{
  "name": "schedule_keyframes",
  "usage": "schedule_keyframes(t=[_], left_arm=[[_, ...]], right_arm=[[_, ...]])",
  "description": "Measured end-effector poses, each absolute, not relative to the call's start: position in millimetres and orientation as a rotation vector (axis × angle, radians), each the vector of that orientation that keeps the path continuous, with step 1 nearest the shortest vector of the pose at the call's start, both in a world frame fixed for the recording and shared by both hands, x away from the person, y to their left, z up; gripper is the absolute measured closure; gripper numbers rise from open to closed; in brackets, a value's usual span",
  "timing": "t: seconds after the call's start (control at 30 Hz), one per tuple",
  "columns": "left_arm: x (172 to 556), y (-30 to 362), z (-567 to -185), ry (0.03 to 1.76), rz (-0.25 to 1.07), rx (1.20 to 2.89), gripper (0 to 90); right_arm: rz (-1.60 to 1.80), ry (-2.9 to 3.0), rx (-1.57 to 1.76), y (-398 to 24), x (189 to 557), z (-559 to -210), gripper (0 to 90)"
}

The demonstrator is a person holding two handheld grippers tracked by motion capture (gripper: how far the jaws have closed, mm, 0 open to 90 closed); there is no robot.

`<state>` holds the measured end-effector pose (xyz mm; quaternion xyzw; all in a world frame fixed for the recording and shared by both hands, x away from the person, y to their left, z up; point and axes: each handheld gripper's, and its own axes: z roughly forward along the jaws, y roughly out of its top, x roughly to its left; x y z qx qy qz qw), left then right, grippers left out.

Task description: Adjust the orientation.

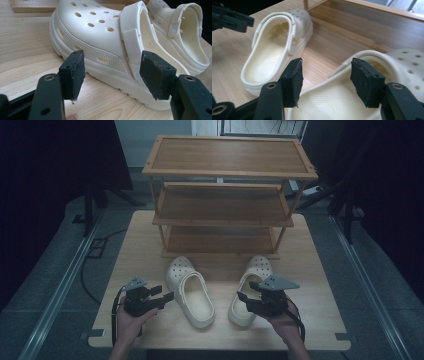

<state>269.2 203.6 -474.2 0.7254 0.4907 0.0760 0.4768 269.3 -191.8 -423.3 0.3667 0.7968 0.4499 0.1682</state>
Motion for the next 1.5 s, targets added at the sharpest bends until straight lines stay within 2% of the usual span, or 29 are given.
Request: schedule_keyframes(t=[0.37, 0.77, 0.93, 0.97, 1.0, 1.17, 1.5], left_arm=[[269.0, 205.0, -473.5, 1.203, 0.186, 1.77, 37.4], [269.9, 205.0, -475.2, 1.212, 0.181, 1.773, 37.4], [270.0, 203.3, -475.4, 1.21, 0.179, 1.776, 37.4], [270.0, 203.3, -475.4, 1.21, 0.179, 1.776, 37.4], [269.6, 202.4, -475.1, 1.207, 0.178, 1.782, 37.4], [268.9, 202.2, -473.6, 1.202, 0.183, 1.773, 37.4], [268.4, 203.1, -472.5, 1.201, 0.189, 1.769, 37.4]], right_arm=[[1.252, 2.342, 0.998, -170.5, 267.8, -436.2, 43.3], [1.258, 2.404, 0.969, -156.8, 266.0, -445.1, 50.2], [1.239, 2.452, 0.937, -148.3, 265.5, -452.2, 65.4], [1.239, 2.452, 0.937, -148.3, 265.5, -452.2, 65.4], [1.229, 2.474, 0.931, -145.1, 265.6, -455.0, 69.9], [1.193, 2.519, 0.899, -136.0, 264.0, -461.8, 79.1], [1.127, 2.585, 0.834, -121.3, 259.5, -474.1, 85.4]])
